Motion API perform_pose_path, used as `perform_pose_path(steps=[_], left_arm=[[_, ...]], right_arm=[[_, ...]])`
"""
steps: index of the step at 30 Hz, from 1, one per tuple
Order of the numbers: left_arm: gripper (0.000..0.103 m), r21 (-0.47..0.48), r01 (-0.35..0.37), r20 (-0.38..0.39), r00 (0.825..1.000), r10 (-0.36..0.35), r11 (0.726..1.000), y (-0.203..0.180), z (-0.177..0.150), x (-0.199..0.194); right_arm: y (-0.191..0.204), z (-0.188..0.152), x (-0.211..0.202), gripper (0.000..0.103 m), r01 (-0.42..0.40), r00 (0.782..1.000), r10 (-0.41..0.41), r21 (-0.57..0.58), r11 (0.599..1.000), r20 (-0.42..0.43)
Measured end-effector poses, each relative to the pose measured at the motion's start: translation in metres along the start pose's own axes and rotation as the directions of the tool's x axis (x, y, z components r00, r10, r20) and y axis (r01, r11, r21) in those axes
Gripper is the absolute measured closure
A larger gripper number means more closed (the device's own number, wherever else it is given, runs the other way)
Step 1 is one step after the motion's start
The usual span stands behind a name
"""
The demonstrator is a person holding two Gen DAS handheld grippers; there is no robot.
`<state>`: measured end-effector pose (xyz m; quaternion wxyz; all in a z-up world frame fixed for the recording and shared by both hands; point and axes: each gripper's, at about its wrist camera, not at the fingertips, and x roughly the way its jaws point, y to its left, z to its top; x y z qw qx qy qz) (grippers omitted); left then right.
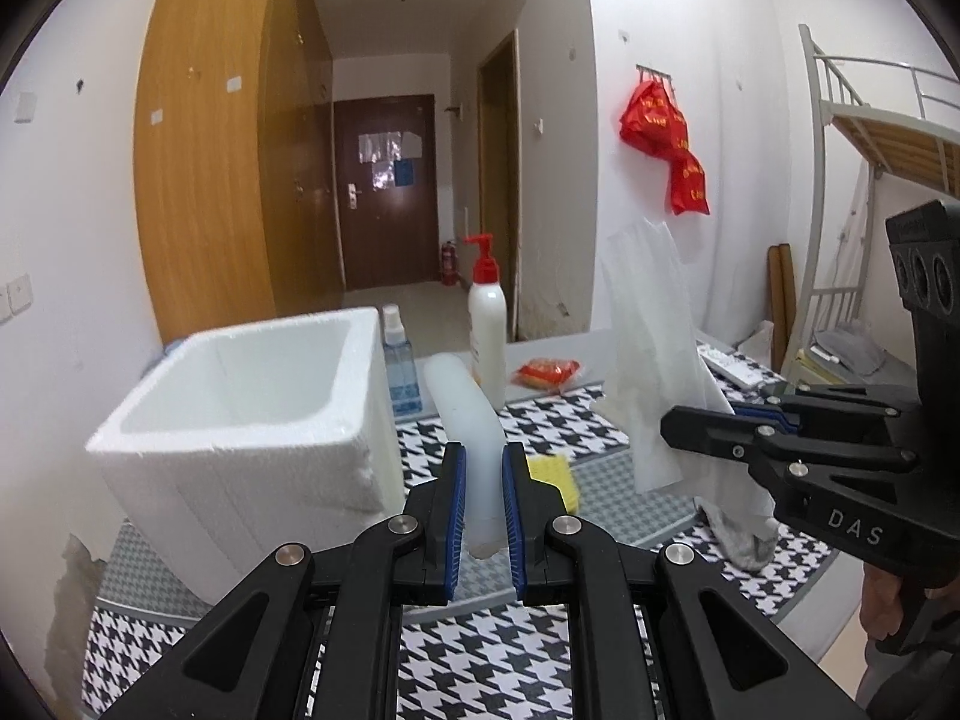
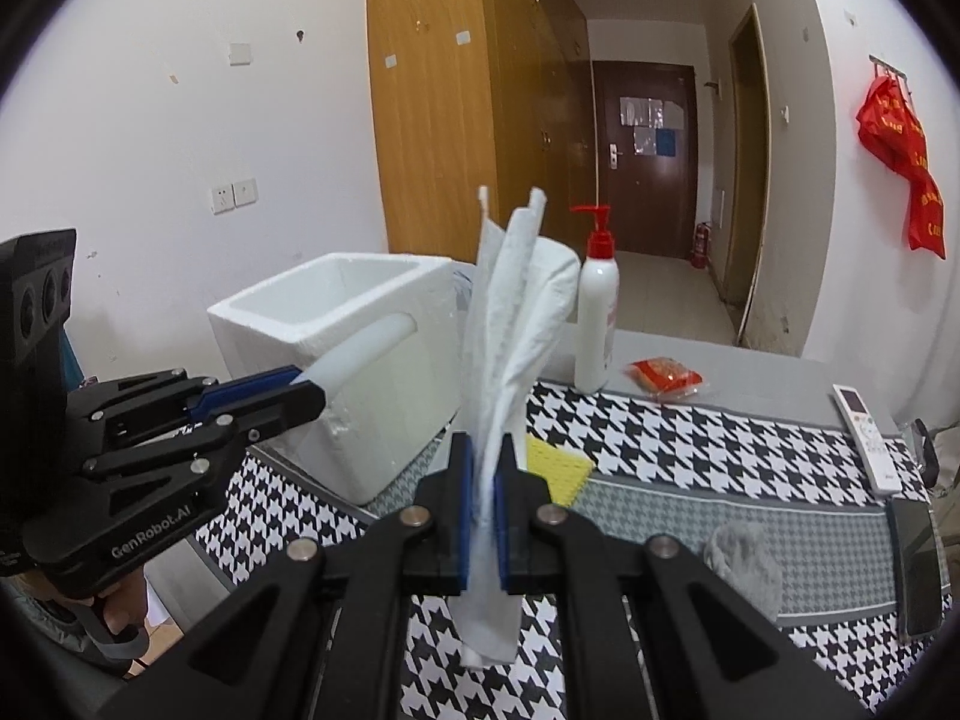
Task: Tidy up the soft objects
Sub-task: 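Carry the white masks toward the foam box with the right tool while the left tool opens off the roll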
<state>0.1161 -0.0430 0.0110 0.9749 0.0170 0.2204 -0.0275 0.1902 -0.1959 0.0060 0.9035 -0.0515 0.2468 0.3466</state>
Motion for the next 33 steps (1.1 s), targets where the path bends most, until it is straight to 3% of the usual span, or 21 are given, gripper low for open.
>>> perform_pose_path(steps=[13,29,33], left_arm=[[0.090,0.000,-0.047,0.077,0.996,0.046,0.999,0.010,0.028,-0.009],[0.090,-0.013,-0.112,0.115,0.987,0.112,0.994,0.028,0.037,-0.021],[0.095,-0.016,-0.128,0.109,0.986,0.129,0.992,0.034,0.035,-0.020]], right_arm=[[0.005,0.024,-0.004,0.094,-0.030,0.998,0.031,-0.025,0.999,0.057],[0.019,0.041,0.008,0.094,-0.080,0.993,0.085,-0.062,0.995,0.077],[0.024,0.044,0.011,0.094,-0.101,0.991,0.107,-0.077,0.992,0.075]])
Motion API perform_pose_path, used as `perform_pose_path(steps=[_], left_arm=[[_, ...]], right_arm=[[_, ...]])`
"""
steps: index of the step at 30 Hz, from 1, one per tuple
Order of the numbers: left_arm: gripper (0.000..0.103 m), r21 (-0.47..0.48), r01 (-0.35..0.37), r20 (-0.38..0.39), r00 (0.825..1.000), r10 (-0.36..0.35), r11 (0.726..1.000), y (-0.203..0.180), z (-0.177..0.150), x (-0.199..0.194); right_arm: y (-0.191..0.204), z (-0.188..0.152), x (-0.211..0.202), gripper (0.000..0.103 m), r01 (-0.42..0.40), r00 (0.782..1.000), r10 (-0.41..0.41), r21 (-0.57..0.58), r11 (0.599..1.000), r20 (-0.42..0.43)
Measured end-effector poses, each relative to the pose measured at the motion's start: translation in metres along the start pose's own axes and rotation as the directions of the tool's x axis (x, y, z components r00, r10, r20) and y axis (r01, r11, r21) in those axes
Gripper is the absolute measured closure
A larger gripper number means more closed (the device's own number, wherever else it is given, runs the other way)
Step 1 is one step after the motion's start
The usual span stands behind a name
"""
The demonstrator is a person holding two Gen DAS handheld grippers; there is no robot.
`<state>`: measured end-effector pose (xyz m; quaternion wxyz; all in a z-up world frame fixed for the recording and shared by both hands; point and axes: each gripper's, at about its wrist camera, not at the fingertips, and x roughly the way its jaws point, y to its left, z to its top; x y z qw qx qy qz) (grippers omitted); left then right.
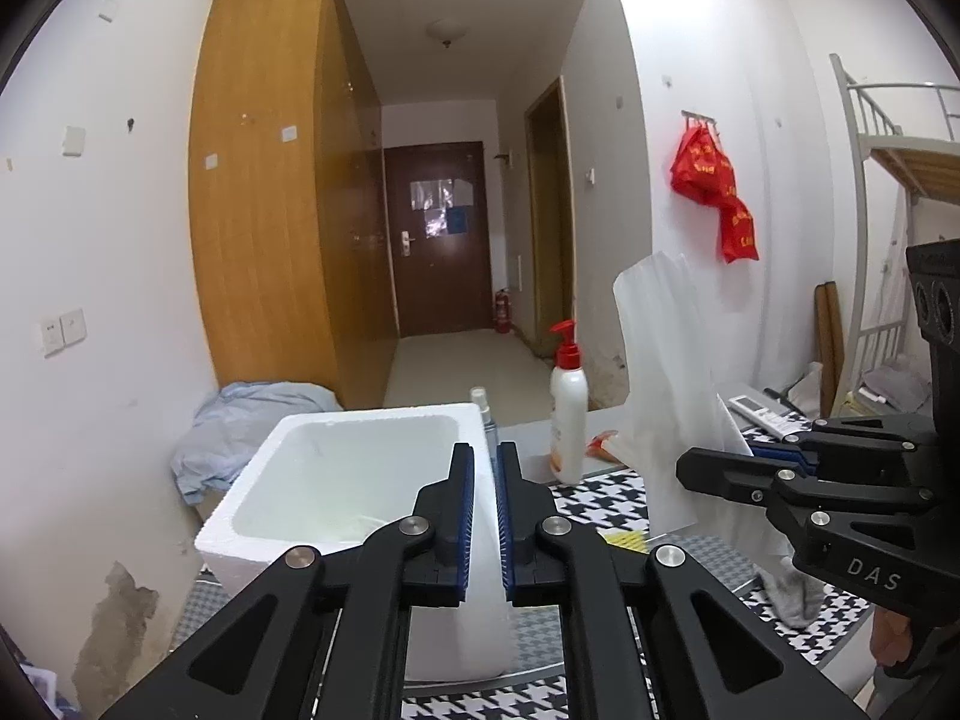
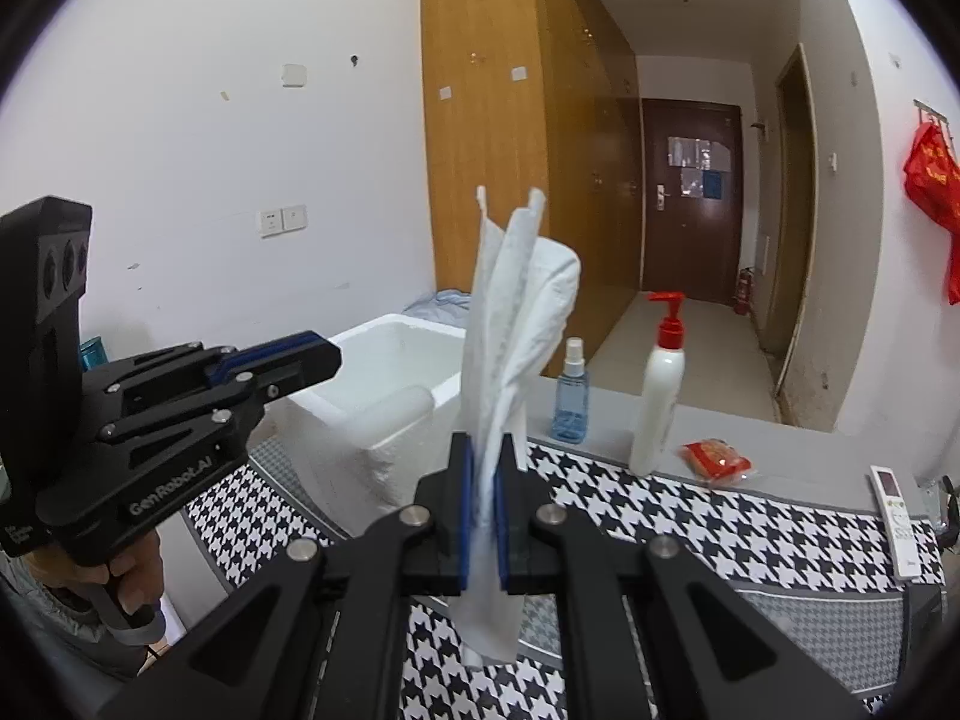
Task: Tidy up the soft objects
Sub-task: 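Carry the white masks toward the foam box with the right tool while the left tool opens off the roll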
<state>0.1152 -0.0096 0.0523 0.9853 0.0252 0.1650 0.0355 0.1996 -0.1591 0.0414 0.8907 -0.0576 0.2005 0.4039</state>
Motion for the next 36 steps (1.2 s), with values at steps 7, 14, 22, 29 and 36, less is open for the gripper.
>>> perform_pose_path(steps=[7,14,22,29,36], left_arm=[[0.095,-0.016,-0.025,-0.006,1.000,0.025,1.000,0.012,-0.003,0.003],[0.095,-0.032,-0.039,-0.023,0.999,0.038,0.999,0.020,-0.008,0.006],[0.095,-0.053,-0.050,-0.044,0.998,0.048,0.997,0.025,-0.011,0.006],[0.095,-0.074,-0.051,-0.092,0.995,0.044,0.996,0.027,-0.022,0.003],[0.061,-0.085,-0.059,-0.108,0.993,0.050,0.995,0.025,-0.031,-0.001]], right_arm=[[0.005,-0.001,0.007,0.094,-0.010,1.000,0.010,-0.008,1.000,-0.012],[0.006,-0.002,0.006,0.094,-0.006,1.000,0.006,-0.008,1.000,-0.013],[0.011,0.001,0.008,0.094,-0.012,1.000,0.011,-0.013,1.000,-0.015],[0.020,0.011,0.014,0.094,-0.024,1.000,0.023,-0.037,0.999,-0.018],[0.032,0.021,0.021,0.094,-0.049,0.999,0.047,-0.074,0.996,-0.022]])
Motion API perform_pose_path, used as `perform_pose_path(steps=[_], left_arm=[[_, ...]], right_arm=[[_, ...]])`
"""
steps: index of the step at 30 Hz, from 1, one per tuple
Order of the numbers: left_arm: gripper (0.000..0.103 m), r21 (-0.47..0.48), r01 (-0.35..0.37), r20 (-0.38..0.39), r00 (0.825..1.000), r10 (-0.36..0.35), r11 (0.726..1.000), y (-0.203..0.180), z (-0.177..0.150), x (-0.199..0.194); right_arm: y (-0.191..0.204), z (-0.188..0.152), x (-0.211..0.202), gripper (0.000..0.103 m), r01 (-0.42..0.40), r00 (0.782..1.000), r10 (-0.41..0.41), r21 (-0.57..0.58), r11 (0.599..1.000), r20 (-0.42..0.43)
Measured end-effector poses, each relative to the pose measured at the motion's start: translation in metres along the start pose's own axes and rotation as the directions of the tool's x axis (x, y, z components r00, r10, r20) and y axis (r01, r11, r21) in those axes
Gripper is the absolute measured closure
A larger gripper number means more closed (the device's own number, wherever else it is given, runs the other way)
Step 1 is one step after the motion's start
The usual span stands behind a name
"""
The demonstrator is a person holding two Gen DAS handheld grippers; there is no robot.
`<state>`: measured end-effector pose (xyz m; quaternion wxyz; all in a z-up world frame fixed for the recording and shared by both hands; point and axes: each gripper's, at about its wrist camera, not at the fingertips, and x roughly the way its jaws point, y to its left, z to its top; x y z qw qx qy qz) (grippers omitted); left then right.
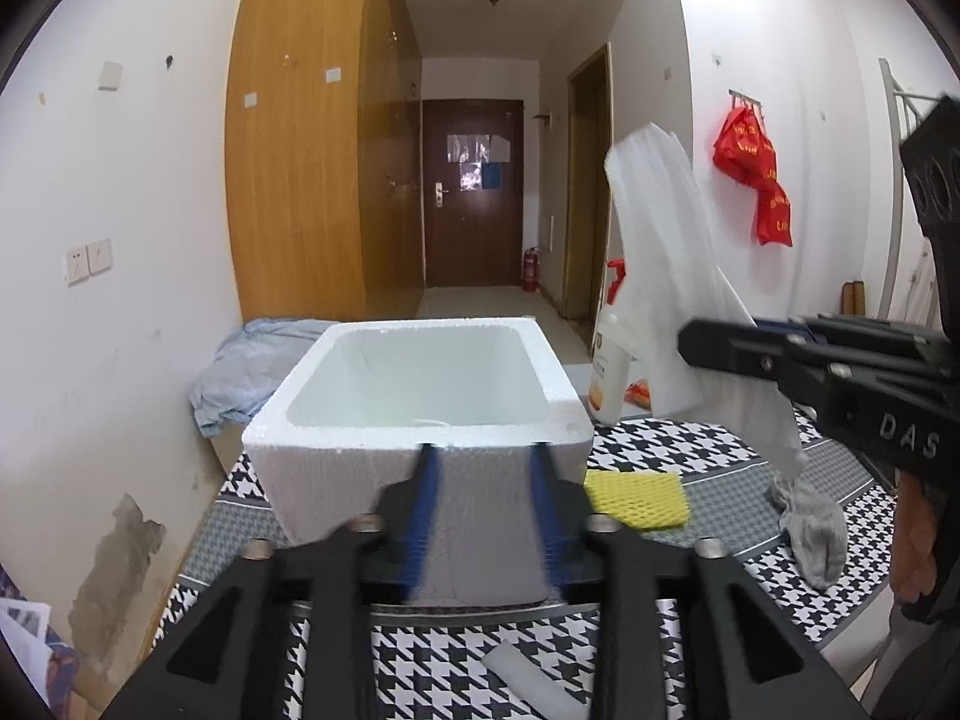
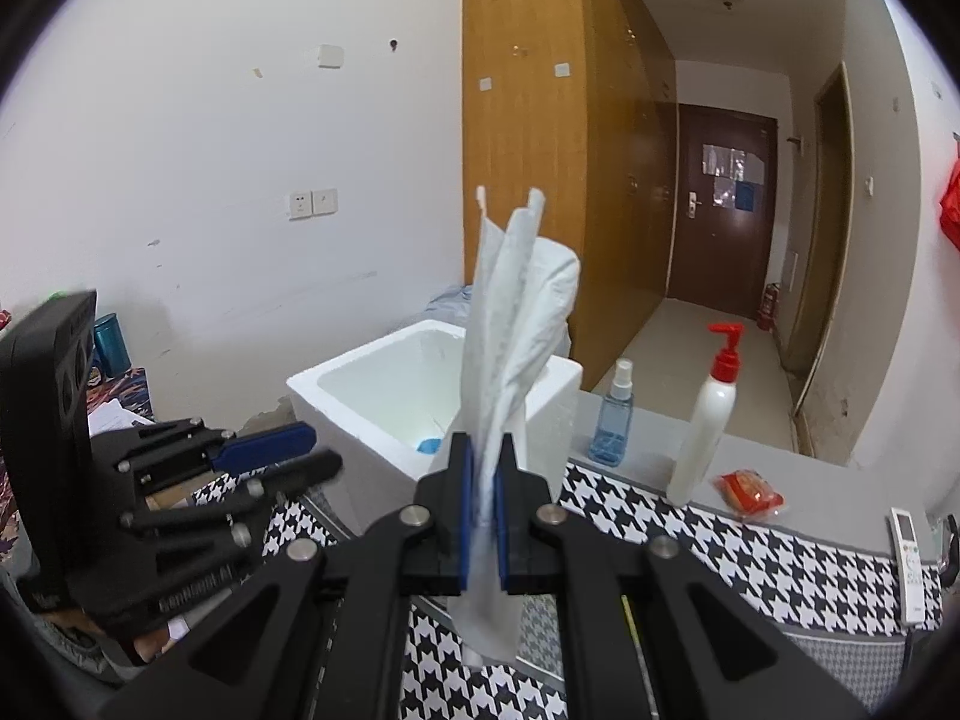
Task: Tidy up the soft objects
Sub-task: 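Carry the white masks toward the foam box with the right tool while the left tool opens off the roll, then lower the white masks into the foam box and open the right tool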
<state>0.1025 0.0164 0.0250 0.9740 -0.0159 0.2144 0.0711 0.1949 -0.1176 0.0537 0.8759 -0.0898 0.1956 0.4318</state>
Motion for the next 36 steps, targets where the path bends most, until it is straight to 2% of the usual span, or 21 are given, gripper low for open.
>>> perform_pose_path(steps=[4,6,8,13,15,16,27,36], left_arm=[[0.054,-0.005,0.002,-0.001,1.000,-0.002,1.000,-0.001,-0.004,-0.004],[0.040,-0.014,0.002,-0.009,1.000,-0.002,1.000,-0.002,-0.008,-0.004],[0.034,-0.018,0.002,-0.012,1.000,-0.003,1.000,-0.004,-0.013,-0.005],[0.030,-0.033,-0.031,-0.040,0.999,0.030,0.999,-0.007,-0.023,-0.003],[0.020,-0.047,-0.047,-0.050,0.998,0.045,0.998,-0.006,-0.027,-0.001],[0.018,-0.056,-0.057,-0.058,0.997,0.054,0.997,-0.006,-0.029,0.000],[0.018,-0.112,-0.167,-0.154,0.977,0.149,0.980,-0.019,-0.058,0.020],[0.018,-0.172,-0.271,-0.223,0.947,0.231,0.947,-0.029,-0.075,0.032]], right_arm=[[0.003,0.006,0.001,0.094,-0.015,1.000,0.015,-0.010,1.000,0.006],[0.004,0.009,0.002,0.094,-0.023,1.000,0.024,-0.015,1.000,0.008],[0.007,0.011,0.004,0.094,-0.033,0.999,0.033,-0.027,0.999,0.006],[0.011,0.015,0.010,0.094,-0.055,0.998,0.055,-0.041,0.998,-0.005],[0.013,0.016,0.011,0.094,-0.061,0.998,0.061,-0.046,0.997,-0.007],[0.013,0.017,0.011,0.094,-0.065,0.998,0.065,-0.051,0.997,-0.009],[0.005,0.024,0.019,0.094,-0.099,0.995,0.097,-0.073,0.992,-0.022],[-0.002,0.033,0.026,0.094,-0.164,0.986,0.161,-0.079,0.983,-0.033]])
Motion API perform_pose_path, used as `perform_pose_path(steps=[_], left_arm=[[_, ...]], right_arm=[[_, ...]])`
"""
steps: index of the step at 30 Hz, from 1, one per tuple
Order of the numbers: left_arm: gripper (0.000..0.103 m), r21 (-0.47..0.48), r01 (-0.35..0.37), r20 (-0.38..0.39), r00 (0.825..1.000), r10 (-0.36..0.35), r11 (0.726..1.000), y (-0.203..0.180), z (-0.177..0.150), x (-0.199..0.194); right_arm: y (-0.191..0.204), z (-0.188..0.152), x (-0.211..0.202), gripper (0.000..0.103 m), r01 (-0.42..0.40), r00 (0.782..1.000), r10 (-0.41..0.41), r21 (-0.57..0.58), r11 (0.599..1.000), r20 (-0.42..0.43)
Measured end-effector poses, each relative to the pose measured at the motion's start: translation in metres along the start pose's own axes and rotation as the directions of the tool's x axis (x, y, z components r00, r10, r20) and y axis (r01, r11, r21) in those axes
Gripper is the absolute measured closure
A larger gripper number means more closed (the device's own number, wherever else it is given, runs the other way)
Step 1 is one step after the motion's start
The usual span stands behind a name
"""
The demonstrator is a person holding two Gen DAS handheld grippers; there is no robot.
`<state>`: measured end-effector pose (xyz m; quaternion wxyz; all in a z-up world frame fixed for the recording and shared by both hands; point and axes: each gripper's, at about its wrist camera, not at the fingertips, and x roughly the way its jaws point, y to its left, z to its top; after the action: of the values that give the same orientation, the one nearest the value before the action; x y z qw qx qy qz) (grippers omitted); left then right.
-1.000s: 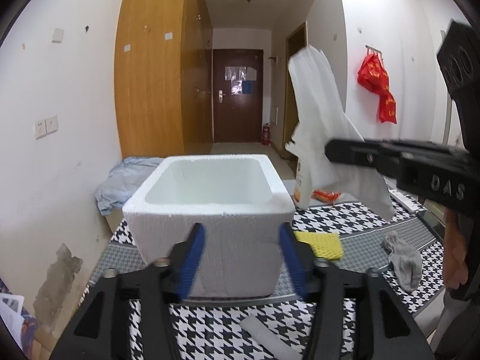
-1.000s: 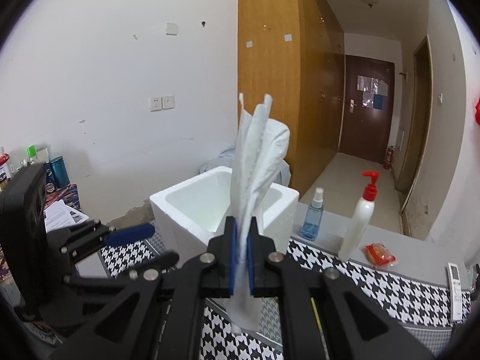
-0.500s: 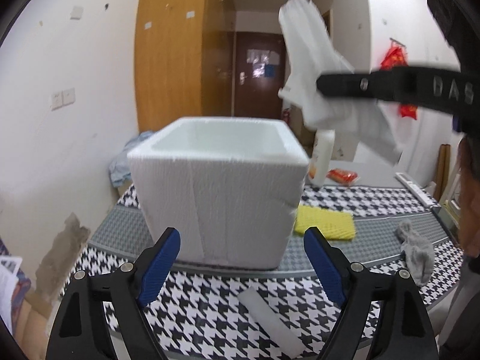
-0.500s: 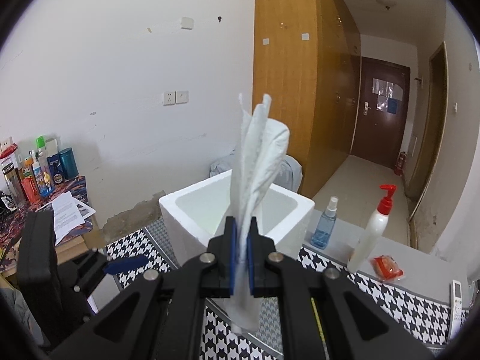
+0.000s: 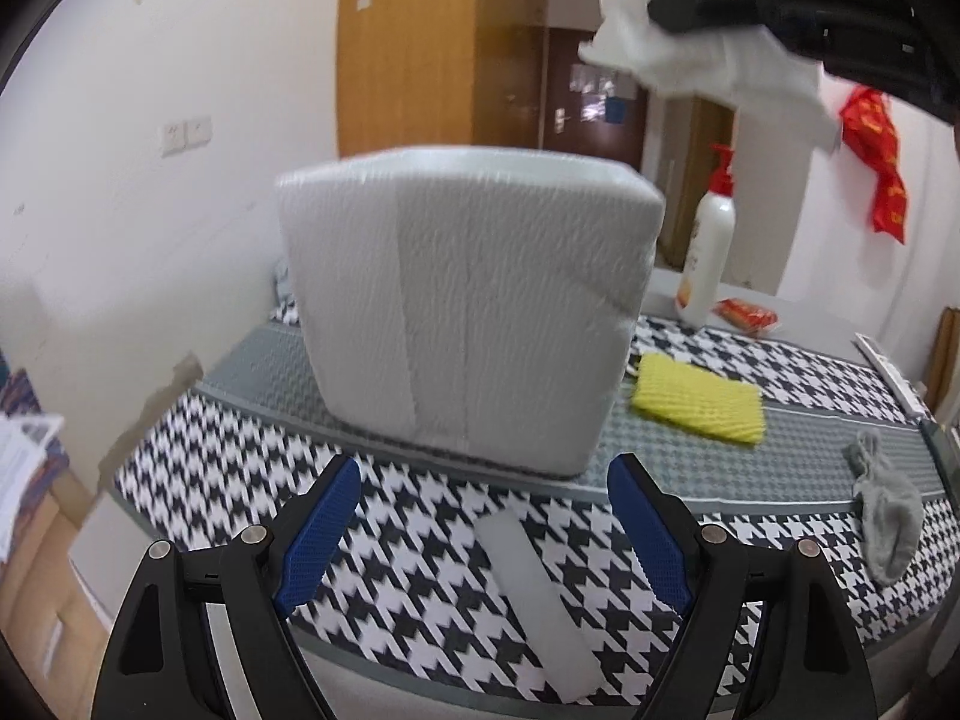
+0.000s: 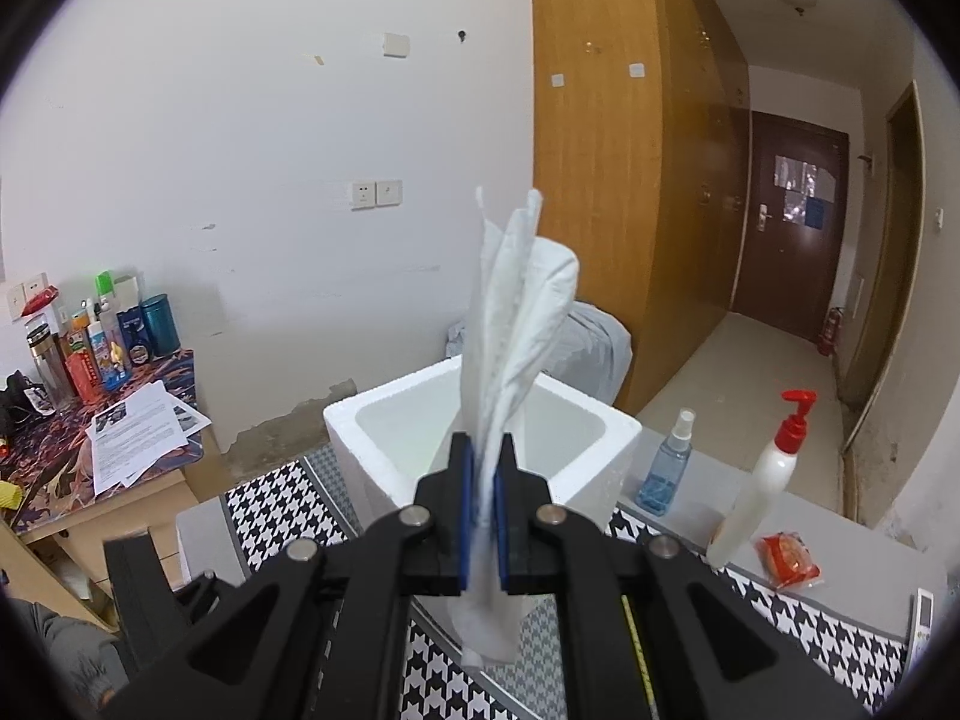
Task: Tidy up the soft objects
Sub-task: 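Lower the white masks into the foam box and open the right tool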
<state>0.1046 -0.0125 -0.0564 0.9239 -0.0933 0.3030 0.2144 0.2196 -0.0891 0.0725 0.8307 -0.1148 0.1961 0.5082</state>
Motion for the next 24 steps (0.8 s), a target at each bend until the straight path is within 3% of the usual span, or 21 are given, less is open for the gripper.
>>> perform_pose_path(steps=[3,16,24], left_arm=[[0.018,-0.041,-0.011,-0.019,1.000,0.010,0.999,-0.003,-0.009,0.003],[0.018,-0.044,-0.129,-0.069,0.990,0.126,0.991,-0.016,-0.028,0.017],[0.018,-0.025,-0.142,-0.095,0.986,0.139,0.990,-0.018,-0.032,0.026]], right_arm=[[-0.002,0.003,0.005,0.094,-0.021,1.000,0.021,-0.005,1.000,-0.009],[-0.009,0.006,0.033,0.094,-0.105,0.992,0.105,-0.001,0.994,-0.069],[-0.009,0.003,0.053,0.094,-0.115,0.986,0.115,0.004,0.993,-0.120]])
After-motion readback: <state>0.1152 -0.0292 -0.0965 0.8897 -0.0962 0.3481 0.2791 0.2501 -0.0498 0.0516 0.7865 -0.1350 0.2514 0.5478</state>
